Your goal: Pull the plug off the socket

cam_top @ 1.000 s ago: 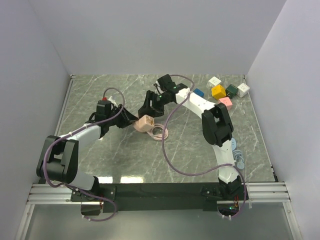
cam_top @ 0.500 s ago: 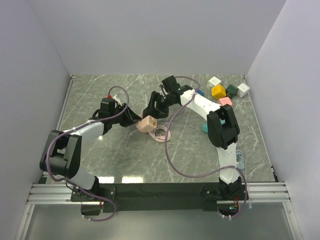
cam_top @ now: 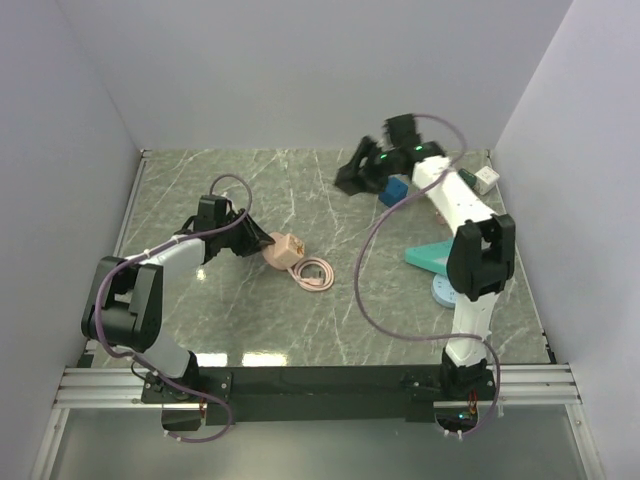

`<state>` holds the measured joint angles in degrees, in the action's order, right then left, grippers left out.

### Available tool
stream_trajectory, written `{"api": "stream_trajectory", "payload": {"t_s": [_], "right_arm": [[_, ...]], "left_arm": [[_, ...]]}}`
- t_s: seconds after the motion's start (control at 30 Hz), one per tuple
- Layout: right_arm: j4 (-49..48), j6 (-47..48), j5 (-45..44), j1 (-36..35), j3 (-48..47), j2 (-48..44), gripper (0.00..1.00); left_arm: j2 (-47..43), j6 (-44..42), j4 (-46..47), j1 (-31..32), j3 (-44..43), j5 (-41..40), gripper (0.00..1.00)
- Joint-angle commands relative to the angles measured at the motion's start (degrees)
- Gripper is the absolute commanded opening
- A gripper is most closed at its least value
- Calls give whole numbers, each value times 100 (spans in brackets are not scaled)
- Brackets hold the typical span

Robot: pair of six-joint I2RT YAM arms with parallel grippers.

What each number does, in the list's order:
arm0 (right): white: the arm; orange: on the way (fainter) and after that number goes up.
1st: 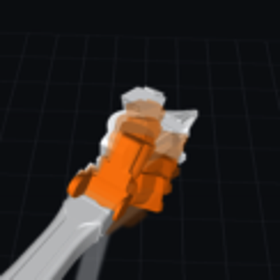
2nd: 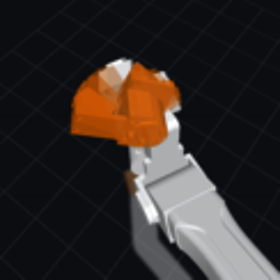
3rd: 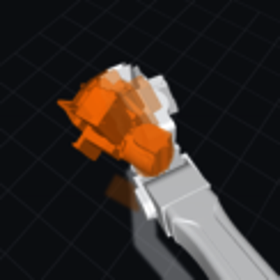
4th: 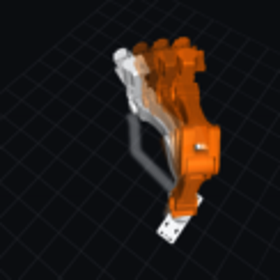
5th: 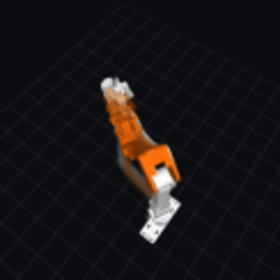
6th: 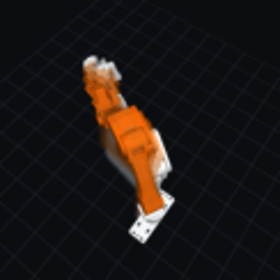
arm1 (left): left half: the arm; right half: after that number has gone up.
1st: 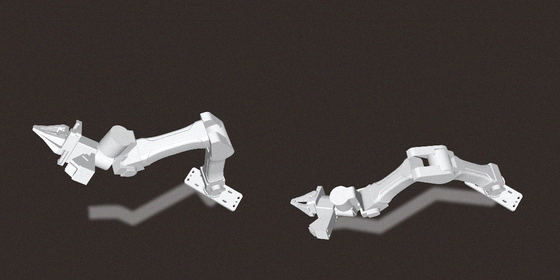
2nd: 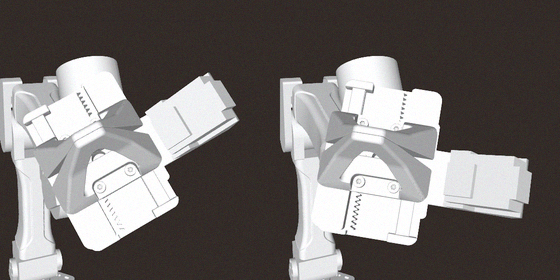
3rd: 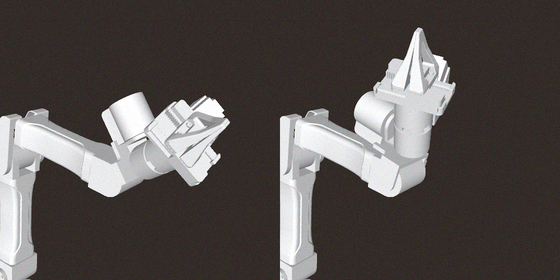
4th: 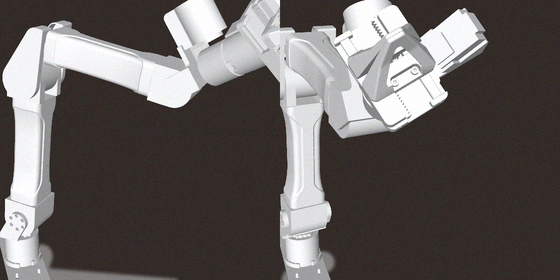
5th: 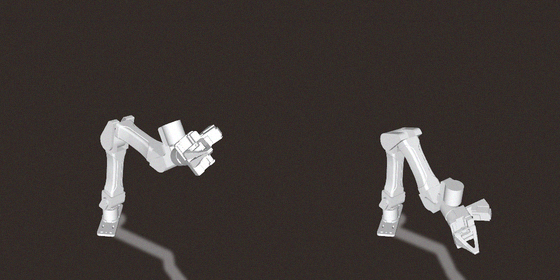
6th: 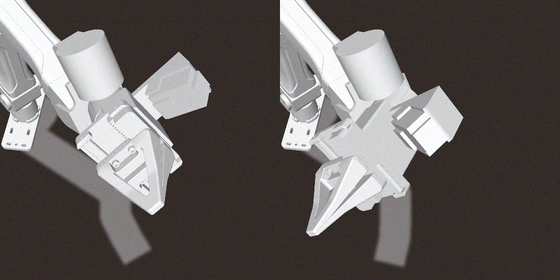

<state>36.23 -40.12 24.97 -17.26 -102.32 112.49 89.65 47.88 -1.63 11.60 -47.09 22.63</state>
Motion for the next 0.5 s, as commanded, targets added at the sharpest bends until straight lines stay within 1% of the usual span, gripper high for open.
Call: {"api": "stream_trajectory", "payload": {"t_s": [0.0, 0.03, 0.07, 0.13, 0.2, 0.3, 0.37, 0.47], "right_arm": [[535, 365, -711, 714, -630, 255, 0], [465, 251, -809, 828, -657, 335, 0], [194, 163, -879, 1073, -605, 422, 0], [-115, -21, -1134, 1259, -561, 528, 0], [-300, -268, -1380, 1452, -736, 817, 0], [-318, -593, -1828, 1628, -1070, 1213, 0], [-528, -760, -2109, 1673, -1044, 1302, 0], [-722, -901, -2225, 1699, -1018, 1407, 0]], "left_arm": [[-254, 72, 22, -35, 104, -163, 1], [-263, 81, 31, -35, 86, -163, 1], [-263, 99, 22, -35, 43, -145, 1], [-264, 99, -13, -26, -37, -128, 1], [-229, 73, -92, -26, -185, -93, 1], [-211, 55, -171, -26, -344, -84, 1], [-237, 81, -180, -34, -380, -92, 1], [-281, 134, -162, -35, -362, -92, 1]]}}
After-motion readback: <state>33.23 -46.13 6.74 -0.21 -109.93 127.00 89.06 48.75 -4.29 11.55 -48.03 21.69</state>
